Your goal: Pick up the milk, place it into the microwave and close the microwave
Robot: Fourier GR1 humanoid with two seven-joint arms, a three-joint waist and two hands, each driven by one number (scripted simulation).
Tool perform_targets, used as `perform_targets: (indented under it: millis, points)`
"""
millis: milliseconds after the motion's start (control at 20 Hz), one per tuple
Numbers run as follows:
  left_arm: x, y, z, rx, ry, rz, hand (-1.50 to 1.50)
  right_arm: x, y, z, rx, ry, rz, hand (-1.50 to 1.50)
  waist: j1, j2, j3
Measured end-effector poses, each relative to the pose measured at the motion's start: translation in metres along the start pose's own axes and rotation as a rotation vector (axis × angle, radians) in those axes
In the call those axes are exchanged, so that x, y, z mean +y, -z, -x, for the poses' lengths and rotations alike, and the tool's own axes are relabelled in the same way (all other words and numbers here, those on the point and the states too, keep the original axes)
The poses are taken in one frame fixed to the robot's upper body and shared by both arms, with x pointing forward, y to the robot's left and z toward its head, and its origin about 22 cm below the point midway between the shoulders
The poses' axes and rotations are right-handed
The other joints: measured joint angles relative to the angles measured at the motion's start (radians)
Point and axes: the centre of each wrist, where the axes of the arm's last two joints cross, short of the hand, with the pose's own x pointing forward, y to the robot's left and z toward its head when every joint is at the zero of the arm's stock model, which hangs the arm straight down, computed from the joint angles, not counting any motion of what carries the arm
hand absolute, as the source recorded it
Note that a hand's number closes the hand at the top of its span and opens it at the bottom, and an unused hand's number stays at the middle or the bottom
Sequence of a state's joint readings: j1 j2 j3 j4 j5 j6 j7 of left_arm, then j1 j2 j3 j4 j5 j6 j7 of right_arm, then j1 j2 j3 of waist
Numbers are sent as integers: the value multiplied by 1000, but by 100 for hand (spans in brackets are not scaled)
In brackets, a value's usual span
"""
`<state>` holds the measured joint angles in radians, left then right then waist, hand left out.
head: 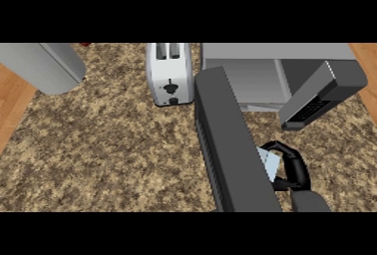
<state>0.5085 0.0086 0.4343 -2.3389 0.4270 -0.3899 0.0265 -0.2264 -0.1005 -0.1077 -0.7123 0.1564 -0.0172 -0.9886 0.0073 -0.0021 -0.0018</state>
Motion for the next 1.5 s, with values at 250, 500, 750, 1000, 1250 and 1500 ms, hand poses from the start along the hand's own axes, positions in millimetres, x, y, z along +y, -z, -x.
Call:
perform_targets:
  millis: [250,500,750,1000,1250,1500]
  points:
    - [-1,1,1,-4,-10,12,-150,-27,24,5,-9,23,-28,150,11,5,3]
    - [1,-1,1,-19,-13,28,-150,-54,51,0,-6,35,-66,150,21,8,4]
    - [4,-1,3,-21,-18,15,-150,-48,66,-4,-15,89,-112,150,15,6,3]
    - [8,-5,0,-5,-6,0,-150,-42,80,-14,-65,96,-149,150,4,1,2]
    - [19,-10,-4,5,-2,-2,-150,-16,108,-30,-106,113,-156,150,3,1,2]
    - [19,-7,3,-5,-1,-7,-150,4,146,-54,-129,89,-146,150,3,1,2]
